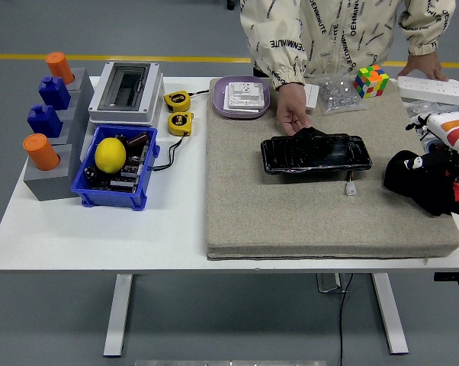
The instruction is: Pick the rag up,wipe the panel,place it on the desk
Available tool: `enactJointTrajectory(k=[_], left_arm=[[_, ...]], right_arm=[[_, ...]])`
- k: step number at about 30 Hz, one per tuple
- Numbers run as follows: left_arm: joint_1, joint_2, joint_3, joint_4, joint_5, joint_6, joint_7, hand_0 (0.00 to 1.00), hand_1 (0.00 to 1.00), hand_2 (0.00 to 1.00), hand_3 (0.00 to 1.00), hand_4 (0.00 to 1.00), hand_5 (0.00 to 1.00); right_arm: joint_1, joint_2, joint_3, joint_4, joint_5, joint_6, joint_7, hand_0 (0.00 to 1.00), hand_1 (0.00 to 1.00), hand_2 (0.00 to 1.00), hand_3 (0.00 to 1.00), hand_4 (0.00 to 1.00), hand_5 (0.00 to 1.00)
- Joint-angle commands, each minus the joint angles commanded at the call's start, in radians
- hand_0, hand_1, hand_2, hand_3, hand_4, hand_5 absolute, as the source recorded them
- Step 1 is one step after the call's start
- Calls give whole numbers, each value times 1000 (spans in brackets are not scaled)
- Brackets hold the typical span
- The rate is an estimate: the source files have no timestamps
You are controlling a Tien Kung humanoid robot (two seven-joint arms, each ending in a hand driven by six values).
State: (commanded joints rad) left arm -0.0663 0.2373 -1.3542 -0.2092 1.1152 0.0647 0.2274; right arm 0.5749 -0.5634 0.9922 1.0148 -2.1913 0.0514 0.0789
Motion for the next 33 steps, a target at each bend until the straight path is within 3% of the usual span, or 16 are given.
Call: enactJointTrajectory(k=[21,33], left_arm=[[6,-1,7,-1,-1,0,0,633,657,683,573,614,510],[8,-1,15,-2,-3,0,0,634,658,684,574,614,508]], right_arm=[[-13,30,32,-167,2,-22,17,755,717,798,806,998,633],[-21,54,40,-177,4,-26,22,755,720,802,811,998,627]])
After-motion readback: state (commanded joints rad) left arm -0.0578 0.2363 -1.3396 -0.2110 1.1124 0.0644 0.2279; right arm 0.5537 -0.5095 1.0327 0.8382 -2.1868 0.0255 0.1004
